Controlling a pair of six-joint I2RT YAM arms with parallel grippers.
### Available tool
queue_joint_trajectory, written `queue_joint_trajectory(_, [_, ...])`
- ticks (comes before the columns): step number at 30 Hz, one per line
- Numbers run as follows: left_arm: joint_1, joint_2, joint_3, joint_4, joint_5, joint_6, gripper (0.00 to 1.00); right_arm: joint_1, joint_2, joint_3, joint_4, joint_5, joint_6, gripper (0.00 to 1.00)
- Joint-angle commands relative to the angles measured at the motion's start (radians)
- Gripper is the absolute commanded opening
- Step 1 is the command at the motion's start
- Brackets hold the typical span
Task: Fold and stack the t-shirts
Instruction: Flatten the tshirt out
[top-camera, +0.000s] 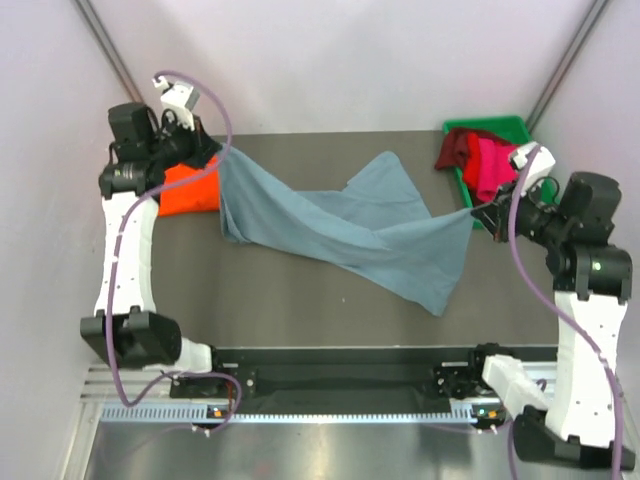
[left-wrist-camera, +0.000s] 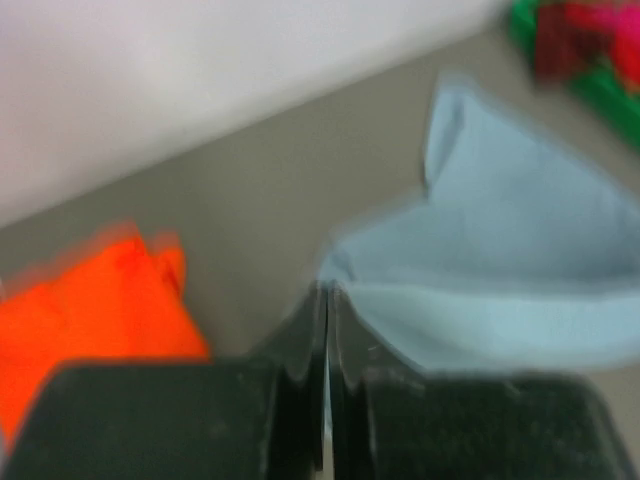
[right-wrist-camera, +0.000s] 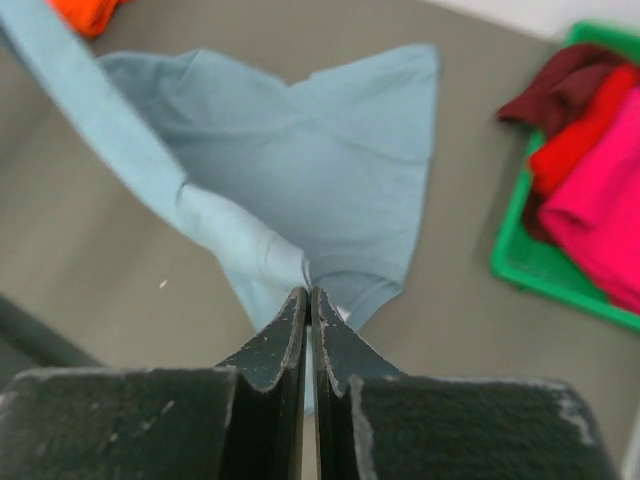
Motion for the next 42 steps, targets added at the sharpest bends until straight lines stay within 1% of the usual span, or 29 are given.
queue_joint_trajectory(1, [-0.004,0.043,0.095,-0.933,0.011,0.006,0.00,-0.001,0.053,0.069,-0.060,-0.118,-0.006,0.00])
queue_joint_trajectory(2, [-0.004,0.059,0.110,-0.951,0.011,-0.153,0.00,-0.001,0.071,0.077,-0.082,-0.137,-0.003,0.00])
queue_joint_trajectory(3, [-0.004,0.067,0.112,-0.949,0.011,0.172,0.00,0.001,0.082,0.086,-0.102,-0.157,-0.012,0.00])
queue_joint_trajectory(4, [-0.010,0.065,0.104,-0.948,0.011,0.183,0.00,0.003,0.111,0.113,-0.126,-0.207,-0.018,0.00])
queue_joint_trajectory(5, [-0.021,0.067,0.095,-0.948,0.459,0.186,0.00,0.009,0.125,0.124,-0.172,-0.228,-0.022,0.00])
queue_joint_trajectory(6, [-0.033,0.068,0.075,-0.946,0.500,0.189,0.00,0.012,0.139,0.138,-0.191,-0.261,-0.030,0.00])
queue_joint_trajectory(8, [-0.082,0.074,0.049,-0.946,0.534,0.177,0.00,0.029,0.162,0.132,-0.206,-0.269,-0.026,0.00])
queue_joint_trajectory(10, [-0.107,0.088,-0.011,-0.926,0.555,0.154,0.00,0.045,0.156,0.091,-0.179,-0.252,0.007,0.00])
queue_joint_trajectory(13, [-0.105,0.073,-0.060,-0.893,0.514,0.135,0.00,0.099,0.159,0.048,-0.113,-0.214,0.031,0.00])
queue_joint_trajectory(14, [-0.107,0.074,-0.060,-0.891,0.511,0.137,0.03,0.125,0.166,0.042,-0.111,-0.211,0.037,0.00])
queue_joint_trajectory(15, [-0.105,0.077,-0.069,-0.885,0.508,0.119,0.16,0.156,0.175,0.034,-0.114,-0.218,0.053,0.00])
queue_joint_trajectory(18, [-0.107,0.085,-0.124,-0.886,0.502,0.063,0.22,0.220,0.218,0.000,-0.123,-0.267,0.100,0.00])
queue_joint_trajectory(19, [-0.105,0.084,-0.149,-0.874,0.503,0.027,0.29,0.233,0.229,-0.014,-0.111,-0.274,0.115,0.00])
queue_joint_trajectory(20, [-0.105,0.077,-0.214,-0.839,0.518,0.001,0.34,0.245,0.235,-0.026,-0.090,-0.277,0.128,0.00])
queue_joint_trajectory(22, [-0.107,0.071,-0.282,-0.758,0.532,-0.099,0.39,0.253,0.258,-0.058,-0.065,-0.274,0.152,0.00])
queue_joint_trajectory(23, [-0.105,0.080,-0.331,-0.732,0.540,-0.151,0.41,0.254,0.272,-0.067,-0.057,-0.277,0.160,0.00])
queue_joint_trajectory(25, [-0.104,0.105,-0.332,-0.684,0.528,-0.181,0.45,0.256,0.318,-0.074,-0.047,-0.274,0.149,0.00])
queue_joint_trajectory(26, [-0.104,0.144,-0.271,-0.679,0.481,-0.163,0.46,0.257,0.335,-0.063,-0.043,-0.263,0.139,0.08])
queue_joint_trajectory(27, [-0.104,0.168,-0.221,-0.682,0.454,-0.129,0.49,0.257,0.353,-0.016,-0.040,-0.240,0.108,0.33])
queue_joint_trajectory(28, [-0.102,0.192,-0.165,-0.679,0.386,-0.078,0.51,0.259,0.394,0.018,-0.034,-0.229,0.093,0.39])
queue_joint_trajectory(29, [-0.102,0.246,-0.058,-0.653,0.341,-0.069,0.54,0.259,0.419,0.053,-0.027,-0.213,0.082,0.43])
queue_joint_trajectory(30, [-0.101,0.270,-0.014,-0.627,0.266,-0.069,0.54,0.259,0.445,0.125,-0.014,-0.176,0.079,0.53])
queue_joint_trajectory(31, [-0.099,0.296,0.018,-0.574,0.205,-0.078,0.56,0.259,0.502,0.162,0.004,-0.157,0.080,0.60])
queue_joint_trajectory(33, [-0.089,0.374,0.093,-0.518,0.145,-0.087,0.56,0.260,0.603,0.272,0.015,-0.128,0.077,0.69])
queue_joint_trajectory(35, [-0.081,0.459,0.141,-0.492,0.089,-0.098,0.55,0.260,0.671,0.343,0.027,-0.113,0.079,0.70])
queue_joint_trajectory(39, [-0.056,0.557,0.170,-0.460,-0.001,-0.078,0.54,0.260,0.847,0.524,0.078,-0.051,0.094,0.71])
queue_joint_trajectory(40, [-0.050,0.574,0.175,-0.448,-0.029,-0.075,0.54,0.260,0.929,0.558,0.085,-0.038,0.094,0.70])
queue_joint_trajectory(41, [-0.043,0.606,0.181,-0.443,-0.038,-0.076,0.53,0.259,0.973,0.595,0.088,-0.025,0.106,0.70])
queue_joint_trajectory(42, [-0.027,0.619,0.184,-0.435,-0.040,-0.079,0.53,0.257,1.057,0.674,0.088,-0.013,0.108,0.70])
